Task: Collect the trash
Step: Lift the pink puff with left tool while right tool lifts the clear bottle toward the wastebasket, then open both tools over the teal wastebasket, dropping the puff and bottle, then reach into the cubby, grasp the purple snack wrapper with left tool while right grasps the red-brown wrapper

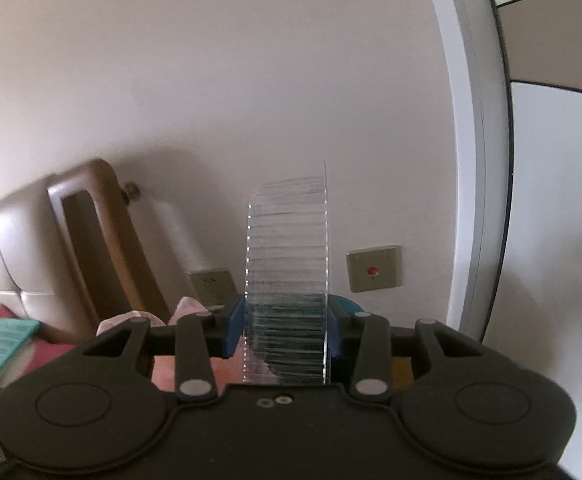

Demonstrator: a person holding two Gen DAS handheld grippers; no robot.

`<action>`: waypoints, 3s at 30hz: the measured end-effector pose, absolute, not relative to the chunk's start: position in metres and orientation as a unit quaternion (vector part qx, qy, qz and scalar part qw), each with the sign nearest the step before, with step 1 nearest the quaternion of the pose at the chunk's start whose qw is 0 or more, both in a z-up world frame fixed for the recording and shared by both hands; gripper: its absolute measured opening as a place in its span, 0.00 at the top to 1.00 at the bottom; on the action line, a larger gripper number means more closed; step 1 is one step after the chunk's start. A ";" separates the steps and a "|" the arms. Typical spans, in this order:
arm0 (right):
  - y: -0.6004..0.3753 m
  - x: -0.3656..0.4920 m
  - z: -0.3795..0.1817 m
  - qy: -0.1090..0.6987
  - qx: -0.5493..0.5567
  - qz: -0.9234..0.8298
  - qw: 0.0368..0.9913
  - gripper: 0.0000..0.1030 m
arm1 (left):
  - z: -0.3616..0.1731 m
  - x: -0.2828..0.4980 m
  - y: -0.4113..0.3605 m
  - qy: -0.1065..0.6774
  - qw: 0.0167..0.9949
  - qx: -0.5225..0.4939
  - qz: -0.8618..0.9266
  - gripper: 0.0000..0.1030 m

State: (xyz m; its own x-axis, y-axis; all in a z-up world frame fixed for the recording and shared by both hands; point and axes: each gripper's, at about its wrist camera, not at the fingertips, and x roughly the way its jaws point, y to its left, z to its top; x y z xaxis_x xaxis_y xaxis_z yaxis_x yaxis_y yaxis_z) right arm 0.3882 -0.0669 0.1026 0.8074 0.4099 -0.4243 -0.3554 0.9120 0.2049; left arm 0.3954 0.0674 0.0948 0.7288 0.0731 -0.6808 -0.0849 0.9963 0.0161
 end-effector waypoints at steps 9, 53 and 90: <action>-0.054 0.399 0.067 0.265 0.025 0.180 0.947 0.62 | 0.055 0.427 0.066 0.421 0.906 -0.001 0.038 0.83; -0.138 0.256 0.011 0.244 0.040 0.200 0.948 0.46 | 0.030 0.300 0.044 0.370 0.928 -0.045 0.023 0.27; -0.147 0.145 -0.450 0.490 -0.050 0.205 0.846 0.45 | -0.425 0.153 0.067 0.534 0.829 -0.094 0.141 0.02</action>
